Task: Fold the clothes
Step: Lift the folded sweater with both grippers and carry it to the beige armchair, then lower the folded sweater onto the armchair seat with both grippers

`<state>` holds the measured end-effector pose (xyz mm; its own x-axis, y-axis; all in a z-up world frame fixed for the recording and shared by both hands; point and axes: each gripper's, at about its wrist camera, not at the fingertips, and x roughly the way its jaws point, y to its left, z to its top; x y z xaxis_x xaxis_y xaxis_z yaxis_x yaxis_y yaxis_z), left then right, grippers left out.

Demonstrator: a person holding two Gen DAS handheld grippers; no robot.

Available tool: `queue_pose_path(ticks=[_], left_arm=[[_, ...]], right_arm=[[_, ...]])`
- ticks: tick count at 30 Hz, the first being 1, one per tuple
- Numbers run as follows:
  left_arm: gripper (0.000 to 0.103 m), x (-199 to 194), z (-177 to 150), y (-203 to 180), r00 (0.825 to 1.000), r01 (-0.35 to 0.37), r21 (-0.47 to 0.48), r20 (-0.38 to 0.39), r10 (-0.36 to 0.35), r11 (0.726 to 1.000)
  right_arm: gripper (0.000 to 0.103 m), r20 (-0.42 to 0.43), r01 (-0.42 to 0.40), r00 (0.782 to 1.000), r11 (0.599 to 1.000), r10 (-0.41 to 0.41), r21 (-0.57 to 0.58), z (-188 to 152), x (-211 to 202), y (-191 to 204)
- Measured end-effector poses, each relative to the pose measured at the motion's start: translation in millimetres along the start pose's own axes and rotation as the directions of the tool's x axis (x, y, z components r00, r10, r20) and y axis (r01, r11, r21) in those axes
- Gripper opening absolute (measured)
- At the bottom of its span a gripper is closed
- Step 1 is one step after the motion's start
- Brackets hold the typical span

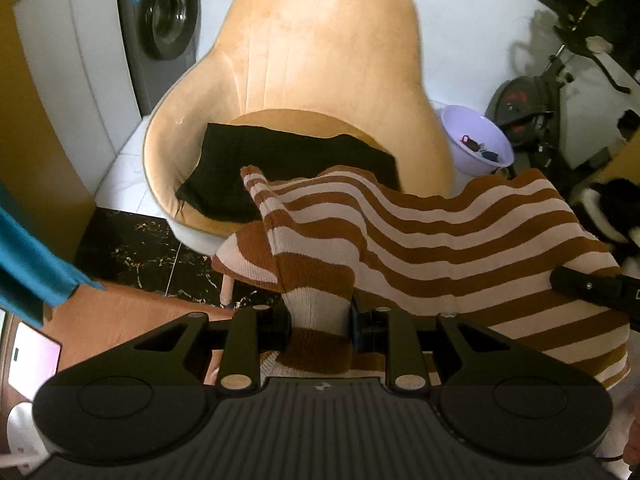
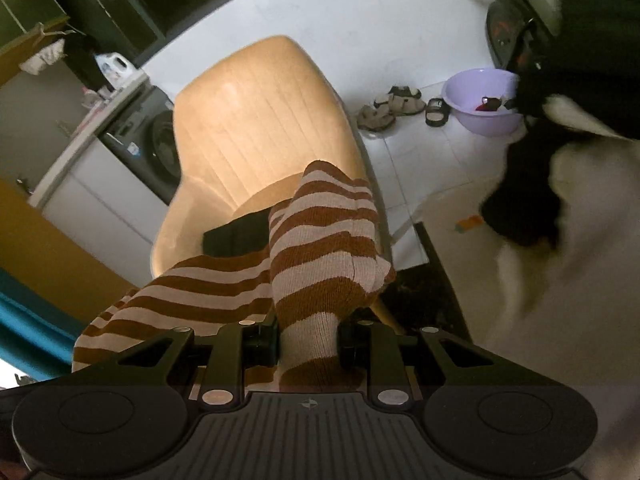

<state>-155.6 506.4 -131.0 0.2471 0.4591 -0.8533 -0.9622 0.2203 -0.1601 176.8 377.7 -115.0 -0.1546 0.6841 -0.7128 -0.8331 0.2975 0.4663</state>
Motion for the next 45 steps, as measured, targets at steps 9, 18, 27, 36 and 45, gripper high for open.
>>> queue_pose_path(ticks=[9, 18, 27, 36, 45], left_arm=[[0.026, 138, 120, 81, 0.996, -0.03, 0.082, -0.087, 0.037, 0.996], [0.026, 258, 199, 116, 0.997, -0.053, 0.153, -0.055, 0.062, 0.987], [0.029, 338, 174, 124, 0.982, -0.105, 0.247, -0.125, 0.14, 0.963], [0.055, 310, 164, 121, 0.975, -0.161, 0.25, -0.107, 0.193, 0.955], [0.066, 271, 150, 107, 0.996, -0.03, 0.268, -0.073, 0.051, 0.963]], right_arm=[[0.021, -0.079, 0.144, 0.987, 0.988, -0.14, 0.055, 68, 196, 65], [0.021, -0.072, 0.171, 0.984, 0.982, -0.165, 0.077, 130, 375, 85], [0.022, -0.076, 0.236, 0.969, 0.972, -0.236, -0.006, 135, 482, 78], [0.067, -0.001, 0.432, 0.902, 0.901, -0.433, -0.043, 123, 481, 54], [0.066, 0.076, 0.307, 0.948, 0.951, -0.308, 0.021, 94, 401, 73]])
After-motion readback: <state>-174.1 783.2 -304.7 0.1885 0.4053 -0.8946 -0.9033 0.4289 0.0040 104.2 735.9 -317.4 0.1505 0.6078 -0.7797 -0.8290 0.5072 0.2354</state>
